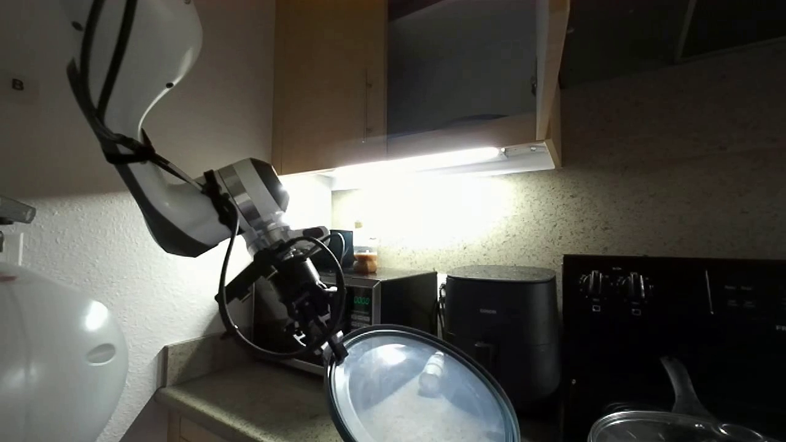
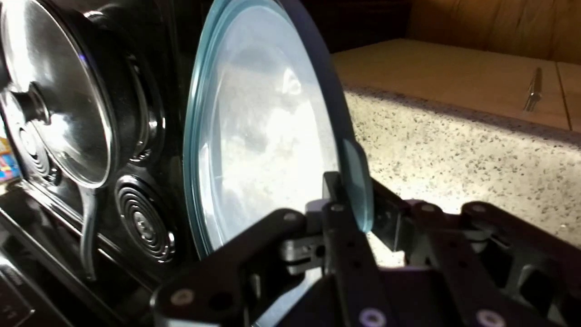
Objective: Put the lid on the counter on the bottom shelf of the open cabinet
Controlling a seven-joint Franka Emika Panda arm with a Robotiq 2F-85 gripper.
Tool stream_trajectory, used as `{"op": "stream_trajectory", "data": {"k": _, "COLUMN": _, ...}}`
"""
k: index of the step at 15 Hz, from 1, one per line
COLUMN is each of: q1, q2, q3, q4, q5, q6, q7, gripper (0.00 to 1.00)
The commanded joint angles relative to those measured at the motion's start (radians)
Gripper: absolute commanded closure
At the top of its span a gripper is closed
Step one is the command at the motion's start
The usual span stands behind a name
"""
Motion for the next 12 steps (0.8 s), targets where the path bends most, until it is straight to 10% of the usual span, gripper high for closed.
{"op": "stream_trajectory", "data": {"k": 1, "q1": -0.020, "q2": -0.069, "q3": 0.052, "q4": 0.008, "q5": 0.017, "q6": -0.102, "q7": 0.159, "gripper": 0.93}}
{"op": "stream_trajectory", "data": {"k": 12, "q1": -0.024, "q2": -0.092, "q3": 0.061, "q4": 0.034, "q5": -0.064, "q6": -0.131, "q7": 0.230, "gripper": 0.94}}
